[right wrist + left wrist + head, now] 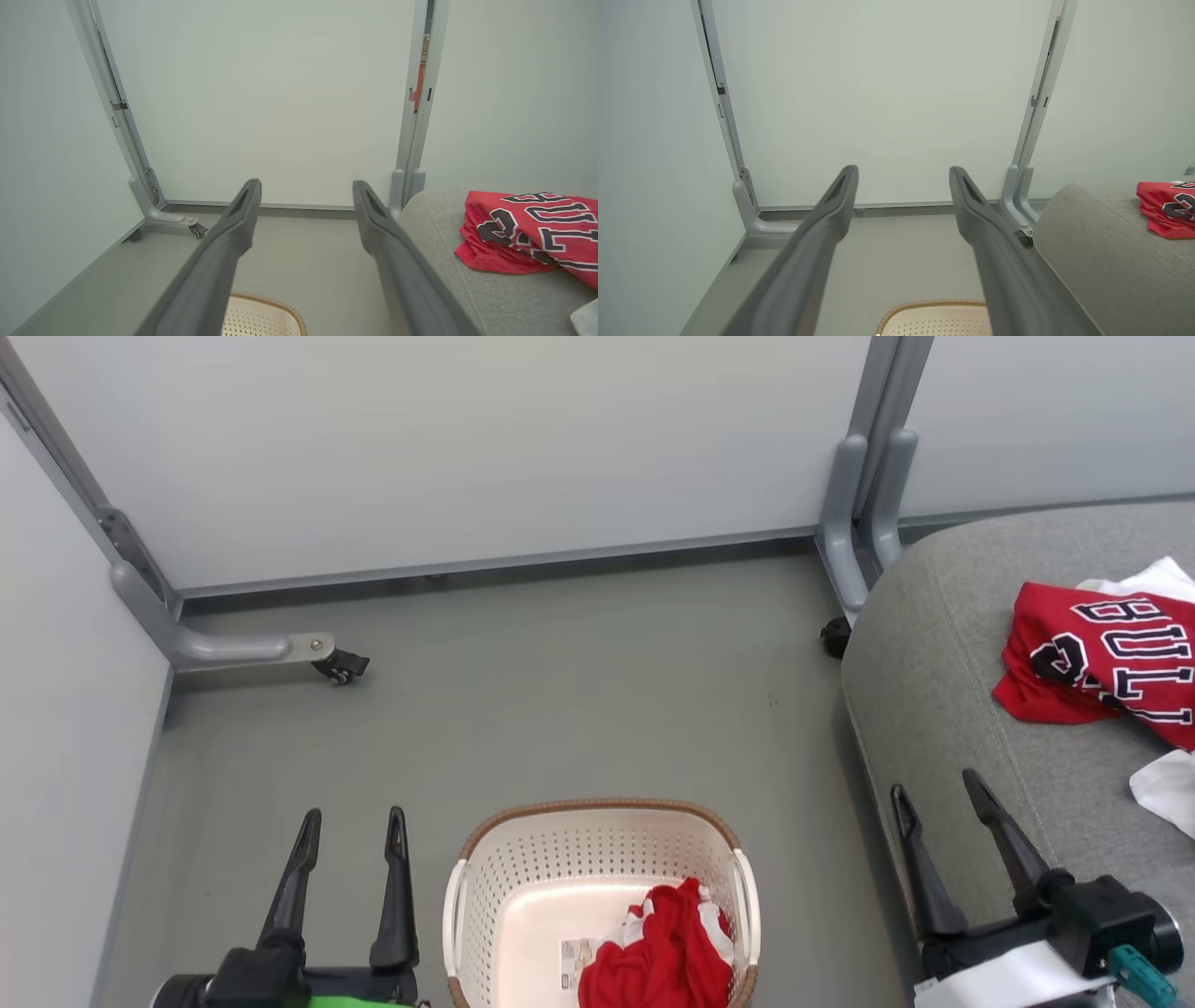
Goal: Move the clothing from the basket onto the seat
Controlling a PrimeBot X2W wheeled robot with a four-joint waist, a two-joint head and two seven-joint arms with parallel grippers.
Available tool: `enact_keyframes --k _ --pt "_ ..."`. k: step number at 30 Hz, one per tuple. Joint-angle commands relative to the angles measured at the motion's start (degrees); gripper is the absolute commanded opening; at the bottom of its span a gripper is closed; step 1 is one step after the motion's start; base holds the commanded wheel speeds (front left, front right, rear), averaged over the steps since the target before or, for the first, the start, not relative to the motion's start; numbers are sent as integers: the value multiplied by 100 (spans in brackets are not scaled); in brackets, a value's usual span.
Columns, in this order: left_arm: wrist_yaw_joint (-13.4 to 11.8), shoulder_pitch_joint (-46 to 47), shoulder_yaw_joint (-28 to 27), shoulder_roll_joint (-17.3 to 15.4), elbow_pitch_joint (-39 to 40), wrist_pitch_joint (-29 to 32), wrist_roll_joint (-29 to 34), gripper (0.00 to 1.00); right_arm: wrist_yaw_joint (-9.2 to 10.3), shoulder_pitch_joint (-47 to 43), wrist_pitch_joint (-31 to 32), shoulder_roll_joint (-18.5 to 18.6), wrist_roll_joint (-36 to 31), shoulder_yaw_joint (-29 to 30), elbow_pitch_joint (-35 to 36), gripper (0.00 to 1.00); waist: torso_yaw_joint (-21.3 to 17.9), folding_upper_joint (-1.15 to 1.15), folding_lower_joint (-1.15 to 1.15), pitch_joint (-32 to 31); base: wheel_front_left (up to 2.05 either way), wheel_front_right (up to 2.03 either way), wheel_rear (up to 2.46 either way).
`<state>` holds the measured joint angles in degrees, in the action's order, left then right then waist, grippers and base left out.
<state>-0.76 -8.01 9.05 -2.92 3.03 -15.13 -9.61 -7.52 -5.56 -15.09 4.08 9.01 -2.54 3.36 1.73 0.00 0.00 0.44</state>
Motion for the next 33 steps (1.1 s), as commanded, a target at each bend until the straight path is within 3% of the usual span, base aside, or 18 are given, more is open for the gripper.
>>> enact_keyframes --k 1,33 --pt "9 -170 -38 2 38 -3 -4 100 6 -183 -12 -16 -45 9 -12 100 16 0 0 -260 0 0 0" --pt "3 -648 69 2 -119 -3 -27 100 7 -491 -12 -65 -183 -237 -198 100 -330 0 0 -597 0 0 0"
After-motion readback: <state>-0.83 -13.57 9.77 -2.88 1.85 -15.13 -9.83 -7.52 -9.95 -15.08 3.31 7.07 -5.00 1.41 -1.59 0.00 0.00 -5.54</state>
